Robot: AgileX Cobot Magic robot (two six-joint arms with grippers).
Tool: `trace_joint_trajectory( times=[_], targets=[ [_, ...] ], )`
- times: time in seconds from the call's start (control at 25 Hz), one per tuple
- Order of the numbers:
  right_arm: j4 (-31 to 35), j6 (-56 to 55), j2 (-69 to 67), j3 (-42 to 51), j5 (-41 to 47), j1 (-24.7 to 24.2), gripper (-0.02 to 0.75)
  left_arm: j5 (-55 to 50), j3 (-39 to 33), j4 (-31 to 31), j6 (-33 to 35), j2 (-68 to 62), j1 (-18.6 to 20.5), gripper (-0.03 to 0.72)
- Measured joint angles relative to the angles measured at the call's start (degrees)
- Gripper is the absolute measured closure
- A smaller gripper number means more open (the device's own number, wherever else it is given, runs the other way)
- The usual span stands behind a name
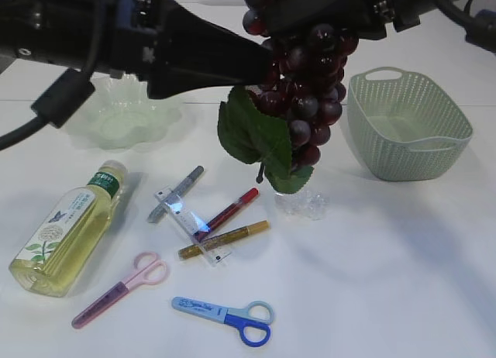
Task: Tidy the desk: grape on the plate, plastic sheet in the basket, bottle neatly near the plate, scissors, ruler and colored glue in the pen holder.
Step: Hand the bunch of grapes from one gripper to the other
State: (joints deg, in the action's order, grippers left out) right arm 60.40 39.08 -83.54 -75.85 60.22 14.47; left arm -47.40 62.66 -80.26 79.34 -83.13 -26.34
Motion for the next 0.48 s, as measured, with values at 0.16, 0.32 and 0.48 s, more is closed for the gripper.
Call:
trace_joint_trajectory(
  times=[0.16, 0.32, 0.48],
  targets=[
    [0.0, 0.6, 0.0, 0.0, -0.4, 0.0, 0.566, 2.1, 0.0, -1.7, 0.0, -1.3, -2.3, 0.087],
    [0.0, 0.8, 0.0, 0.0, -1.1, 0.0, 0.566, 2.9, 0.0, -4.2, 0.0, -2.5, -2.9, 0.087],
    [0.8, 1.0, 0.0, 0.0, -1.3, 0.0, 0.566, 3.2, 0.0, -6.2, 0.0, -4.0, -3.2, 0.088]
  ],
)
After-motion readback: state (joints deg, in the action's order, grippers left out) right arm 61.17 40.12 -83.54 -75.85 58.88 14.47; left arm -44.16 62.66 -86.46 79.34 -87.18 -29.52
